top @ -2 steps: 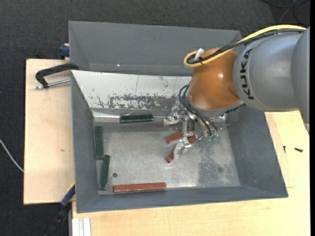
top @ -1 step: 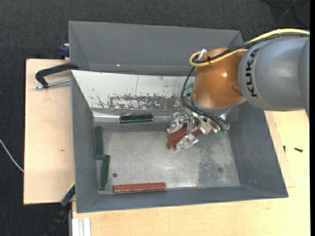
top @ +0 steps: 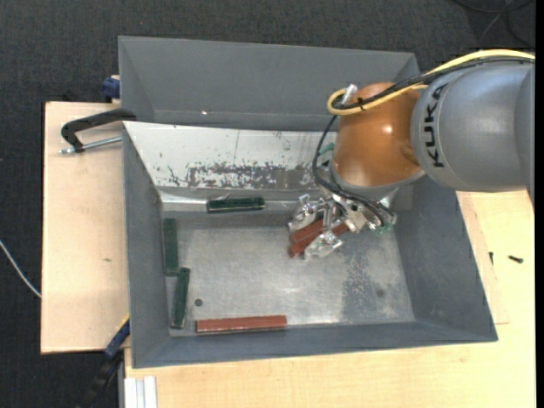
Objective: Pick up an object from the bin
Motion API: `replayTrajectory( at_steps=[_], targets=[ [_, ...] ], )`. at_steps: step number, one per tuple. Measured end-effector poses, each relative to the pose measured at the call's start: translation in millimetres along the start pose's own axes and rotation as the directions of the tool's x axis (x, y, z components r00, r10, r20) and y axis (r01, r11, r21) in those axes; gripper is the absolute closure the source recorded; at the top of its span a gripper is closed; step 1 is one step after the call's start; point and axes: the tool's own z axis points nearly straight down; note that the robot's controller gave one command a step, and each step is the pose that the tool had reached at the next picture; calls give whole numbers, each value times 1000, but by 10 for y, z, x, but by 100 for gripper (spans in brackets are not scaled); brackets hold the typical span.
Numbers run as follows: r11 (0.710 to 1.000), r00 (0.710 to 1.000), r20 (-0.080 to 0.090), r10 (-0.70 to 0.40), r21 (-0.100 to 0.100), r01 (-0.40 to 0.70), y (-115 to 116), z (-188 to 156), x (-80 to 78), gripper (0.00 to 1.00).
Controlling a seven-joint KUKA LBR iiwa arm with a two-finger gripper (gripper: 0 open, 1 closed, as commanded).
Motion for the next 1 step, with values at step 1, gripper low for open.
replayTrajectory(
  at_steps=[1],
  targets=[
    [999, 999, 8, 52, 4, -52, 1, -1445, -75, 100]
  ],
)
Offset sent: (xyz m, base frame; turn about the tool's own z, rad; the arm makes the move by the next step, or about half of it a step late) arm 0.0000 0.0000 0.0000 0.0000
